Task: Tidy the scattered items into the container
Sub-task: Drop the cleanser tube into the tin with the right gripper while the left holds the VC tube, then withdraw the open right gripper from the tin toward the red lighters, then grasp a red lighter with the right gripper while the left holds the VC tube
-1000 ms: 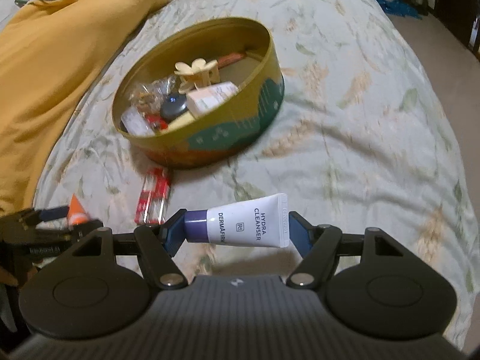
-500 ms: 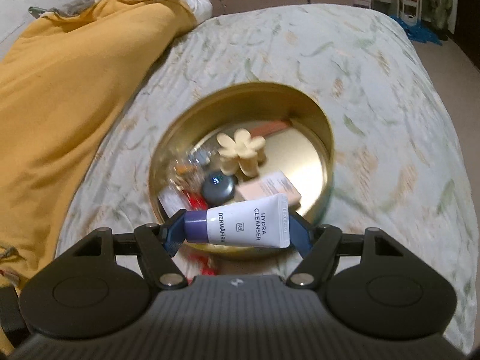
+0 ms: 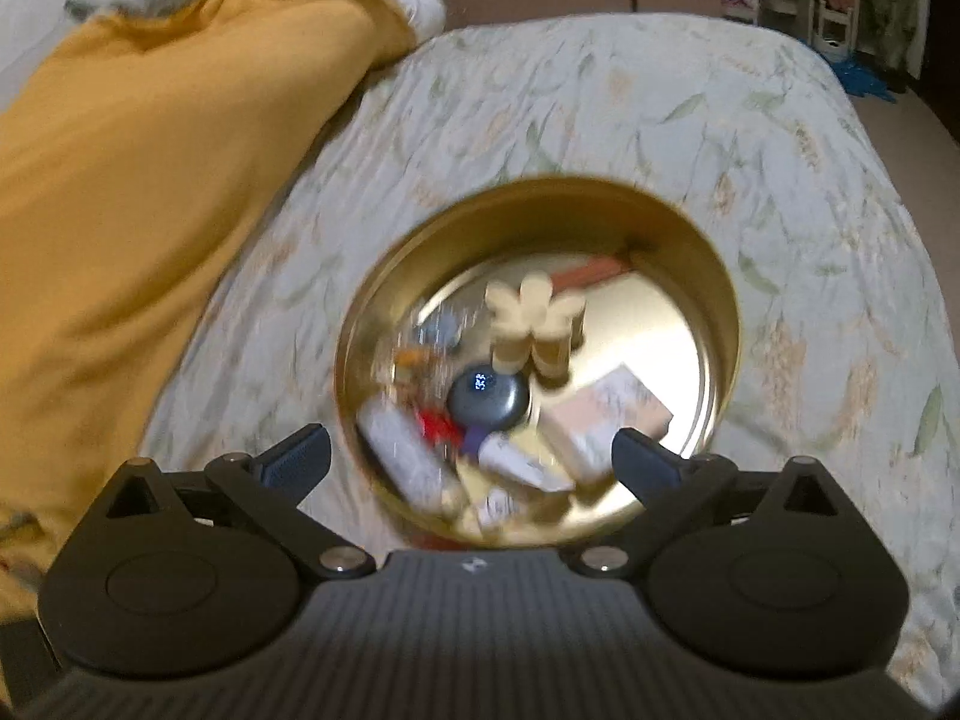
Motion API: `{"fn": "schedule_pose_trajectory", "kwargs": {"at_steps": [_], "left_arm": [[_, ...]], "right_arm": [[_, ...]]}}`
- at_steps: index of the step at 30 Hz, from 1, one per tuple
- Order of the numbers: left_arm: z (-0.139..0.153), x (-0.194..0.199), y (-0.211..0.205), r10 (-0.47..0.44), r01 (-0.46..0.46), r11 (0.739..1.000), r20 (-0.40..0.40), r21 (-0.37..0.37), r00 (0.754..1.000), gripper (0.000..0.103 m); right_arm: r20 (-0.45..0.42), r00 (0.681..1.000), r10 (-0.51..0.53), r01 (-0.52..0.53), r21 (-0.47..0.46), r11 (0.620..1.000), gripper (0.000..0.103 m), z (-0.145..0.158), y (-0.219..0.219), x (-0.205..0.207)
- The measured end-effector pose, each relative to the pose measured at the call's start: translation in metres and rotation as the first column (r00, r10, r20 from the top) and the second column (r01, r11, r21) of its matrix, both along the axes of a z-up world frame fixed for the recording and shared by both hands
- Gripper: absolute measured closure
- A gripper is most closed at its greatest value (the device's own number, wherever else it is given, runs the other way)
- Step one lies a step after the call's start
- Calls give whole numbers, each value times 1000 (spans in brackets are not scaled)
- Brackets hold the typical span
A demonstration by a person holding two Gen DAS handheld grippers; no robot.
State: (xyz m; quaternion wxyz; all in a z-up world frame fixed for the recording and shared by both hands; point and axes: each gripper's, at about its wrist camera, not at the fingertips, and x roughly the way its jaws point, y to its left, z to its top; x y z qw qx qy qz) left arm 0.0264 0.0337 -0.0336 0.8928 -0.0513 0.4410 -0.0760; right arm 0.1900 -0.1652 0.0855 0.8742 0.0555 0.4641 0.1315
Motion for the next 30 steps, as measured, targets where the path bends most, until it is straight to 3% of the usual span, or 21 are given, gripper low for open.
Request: {"fn": "schedule_pose_trajectory", "kwargs": {"at_steps": [5, 15, 23, 28, 30], "left_arm": [[3, 0, 1, 13, -13, 1000, 2, 6, 1000, 10], [4, 1, 1, 21, -21, 1000, 3, 8, 1000, 10], [4, 1, 2, 20, -20, 1000, 0, 1, 1000, 10], [3, 1, 3, 22, -22, 1000, -2, -2, 1000, 10], [3, 1, 3, 22, -22, 1000, -3, 0, 1000, 10]], "right_arm": [[-41, 997, 58, -60, -51, 997, 1, -24, 10, -21], [-162, 986, 49, -69, -118, 991, 22, -83, 23, -35], [-186, 982, 37, -71, -177, 982, 35, -112, 33, -32], [-181, 983, 42, -78, -199, 977, 37, -120, 45, -31], [-177, 983, 52, -91, -225, 970, 48, -123, 53, -30]]}}
